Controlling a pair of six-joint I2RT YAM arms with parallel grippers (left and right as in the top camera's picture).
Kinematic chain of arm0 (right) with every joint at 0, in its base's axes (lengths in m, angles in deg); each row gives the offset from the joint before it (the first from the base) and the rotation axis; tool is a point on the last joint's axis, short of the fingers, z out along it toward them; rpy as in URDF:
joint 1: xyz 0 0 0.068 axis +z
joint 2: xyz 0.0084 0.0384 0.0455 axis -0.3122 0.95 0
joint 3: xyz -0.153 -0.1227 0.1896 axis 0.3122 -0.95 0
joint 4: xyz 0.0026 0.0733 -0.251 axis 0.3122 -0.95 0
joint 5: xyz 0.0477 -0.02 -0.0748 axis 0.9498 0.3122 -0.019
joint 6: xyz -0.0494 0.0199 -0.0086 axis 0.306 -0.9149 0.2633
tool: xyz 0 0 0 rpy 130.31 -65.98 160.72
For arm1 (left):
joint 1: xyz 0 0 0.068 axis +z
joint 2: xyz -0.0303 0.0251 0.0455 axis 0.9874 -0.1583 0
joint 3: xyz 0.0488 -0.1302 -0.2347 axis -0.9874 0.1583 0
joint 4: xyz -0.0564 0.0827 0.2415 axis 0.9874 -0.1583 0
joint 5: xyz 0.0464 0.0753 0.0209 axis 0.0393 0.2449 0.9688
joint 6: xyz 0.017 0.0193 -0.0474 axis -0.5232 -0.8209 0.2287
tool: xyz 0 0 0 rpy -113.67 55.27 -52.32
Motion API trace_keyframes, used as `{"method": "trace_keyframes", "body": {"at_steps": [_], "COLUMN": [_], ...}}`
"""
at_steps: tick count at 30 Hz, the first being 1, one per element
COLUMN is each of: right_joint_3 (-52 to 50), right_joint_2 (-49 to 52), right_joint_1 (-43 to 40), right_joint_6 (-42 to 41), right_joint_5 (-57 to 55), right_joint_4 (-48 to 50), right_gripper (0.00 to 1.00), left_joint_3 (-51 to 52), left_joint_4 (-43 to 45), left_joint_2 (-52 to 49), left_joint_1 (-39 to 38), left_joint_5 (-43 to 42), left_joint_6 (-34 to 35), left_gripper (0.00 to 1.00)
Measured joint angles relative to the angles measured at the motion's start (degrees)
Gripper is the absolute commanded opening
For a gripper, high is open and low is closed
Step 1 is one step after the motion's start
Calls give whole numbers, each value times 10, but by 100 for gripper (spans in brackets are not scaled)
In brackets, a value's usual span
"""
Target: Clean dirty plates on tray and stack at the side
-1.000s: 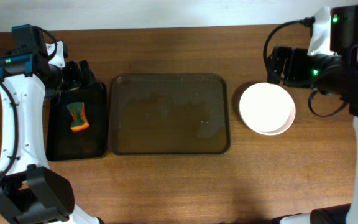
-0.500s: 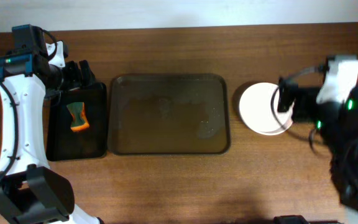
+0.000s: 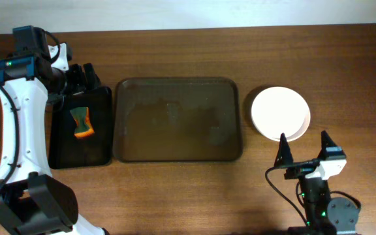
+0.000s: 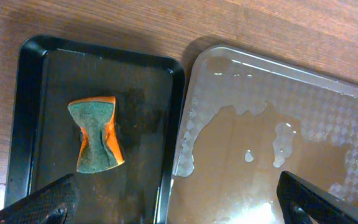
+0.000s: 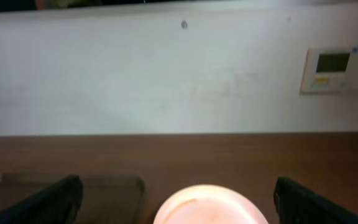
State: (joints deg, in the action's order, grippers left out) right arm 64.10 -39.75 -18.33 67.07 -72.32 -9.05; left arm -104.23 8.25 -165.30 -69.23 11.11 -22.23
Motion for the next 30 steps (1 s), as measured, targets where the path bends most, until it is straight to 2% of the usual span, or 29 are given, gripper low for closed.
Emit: {"method": "trace_keyframes", "body": {"at_steps": [4,9,12,30], "right_joint_3": [-55,-94,-111,-113], "right_joint_2": [-45,-54,-54,-54], "right_joint_1": [0,10,19,20], "right_joint_6": [0,0,0,0], "right_joint_5": [0,0,0,0], "right_joint_4": [11,14,-20,-21], "right_gripper": [98,98,98,98], "left_joint_3": [0,0,0,0], "left_joint_4": [0,0,0,0], "left_joint_2": [0,0,0,0], "left_joint_1": [0,0,0,0], "left_joint_5": [0,0,0,0], "left_joint_6": [0,0,0,0], "left_gripper": [100,100,100,100]}}
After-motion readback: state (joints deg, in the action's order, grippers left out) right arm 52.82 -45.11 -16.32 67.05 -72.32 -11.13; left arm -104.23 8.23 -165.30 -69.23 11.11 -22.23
